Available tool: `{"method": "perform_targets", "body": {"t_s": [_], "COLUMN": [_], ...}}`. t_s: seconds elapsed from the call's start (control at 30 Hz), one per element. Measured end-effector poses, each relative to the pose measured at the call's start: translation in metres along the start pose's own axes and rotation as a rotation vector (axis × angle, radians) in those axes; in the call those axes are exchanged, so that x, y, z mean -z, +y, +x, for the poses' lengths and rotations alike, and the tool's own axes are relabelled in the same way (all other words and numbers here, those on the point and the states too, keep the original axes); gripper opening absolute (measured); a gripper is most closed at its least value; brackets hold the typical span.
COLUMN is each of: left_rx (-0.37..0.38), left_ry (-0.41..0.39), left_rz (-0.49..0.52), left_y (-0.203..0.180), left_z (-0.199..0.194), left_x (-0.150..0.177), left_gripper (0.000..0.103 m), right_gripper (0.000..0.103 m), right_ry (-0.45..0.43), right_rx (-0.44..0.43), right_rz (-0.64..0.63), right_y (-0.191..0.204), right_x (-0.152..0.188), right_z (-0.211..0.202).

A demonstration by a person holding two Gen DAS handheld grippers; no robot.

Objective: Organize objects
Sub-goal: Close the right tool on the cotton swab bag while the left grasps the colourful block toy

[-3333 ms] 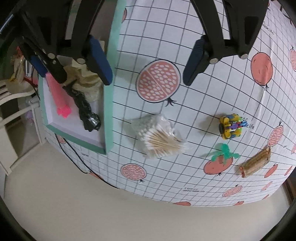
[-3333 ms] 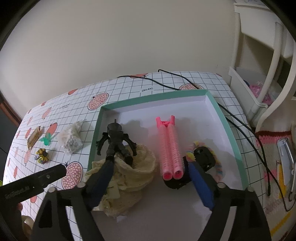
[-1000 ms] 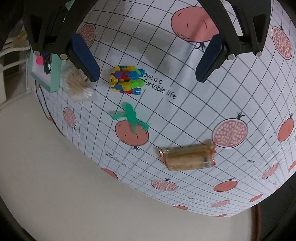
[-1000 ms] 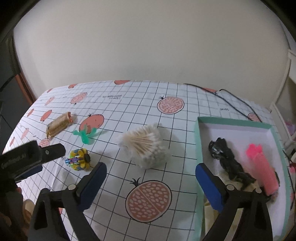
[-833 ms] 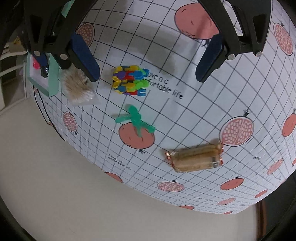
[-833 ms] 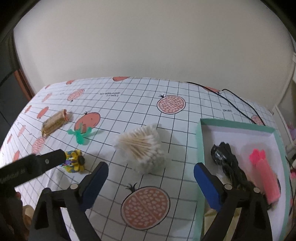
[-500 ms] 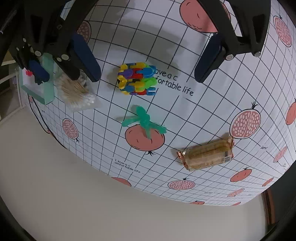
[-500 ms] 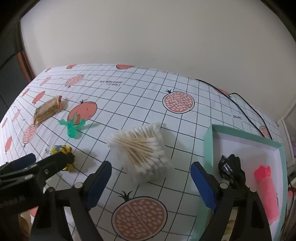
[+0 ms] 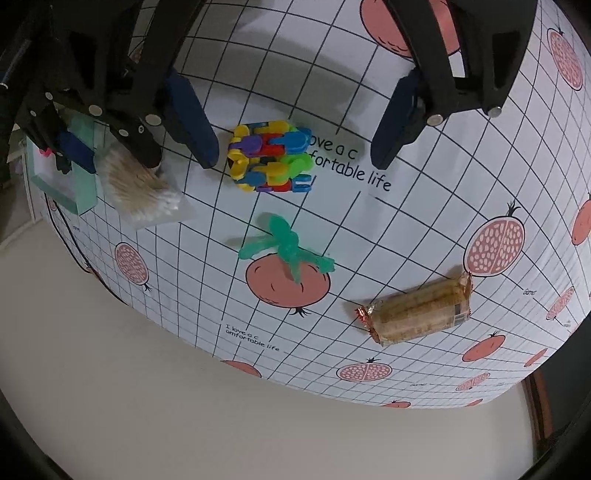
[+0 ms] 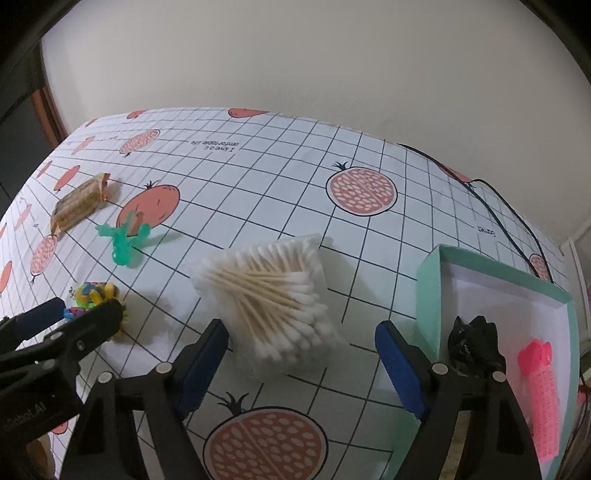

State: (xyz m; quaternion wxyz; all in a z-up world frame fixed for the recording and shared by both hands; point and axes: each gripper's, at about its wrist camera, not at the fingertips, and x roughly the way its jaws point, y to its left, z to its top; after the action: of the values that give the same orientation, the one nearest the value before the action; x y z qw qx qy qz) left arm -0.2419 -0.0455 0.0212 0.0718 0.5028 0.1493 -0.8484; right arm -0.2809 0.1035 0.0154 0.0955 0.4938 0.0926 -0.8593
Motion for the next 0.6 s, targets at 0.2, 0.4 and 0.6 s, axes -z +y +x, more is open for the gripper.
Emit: {"method": "perform_targets", "body": {"t_s": [0.2,0.4,0.6], "left_rx": [0.012,0.011,0.017], "left_ry": [-0.004,0.003,0.008], "left_rz": [0.008,0.011,0.013], "left_y": [-0.0016,0.0012,0.0014], "left_z": [0.0012,0.0029,0.0046], "left_x": [-0.0002,-0.0011,-0.0016], "left_gripper": [0.08,0.07,0.062], "right_gripper": [0.082,0.079,0.071], "right_ry": [0.01,0.008,0.006], "right_rx": [-0.006,-0.012,-0.031], "right_rz": [-0.008,-0.01,0.001], "right_y": [0.0002,0.0011,0.0001], "right_x": [-0.0008,-0.0023,-0.0027], "right_z": [0.0035,0.0035,0.0034]}}
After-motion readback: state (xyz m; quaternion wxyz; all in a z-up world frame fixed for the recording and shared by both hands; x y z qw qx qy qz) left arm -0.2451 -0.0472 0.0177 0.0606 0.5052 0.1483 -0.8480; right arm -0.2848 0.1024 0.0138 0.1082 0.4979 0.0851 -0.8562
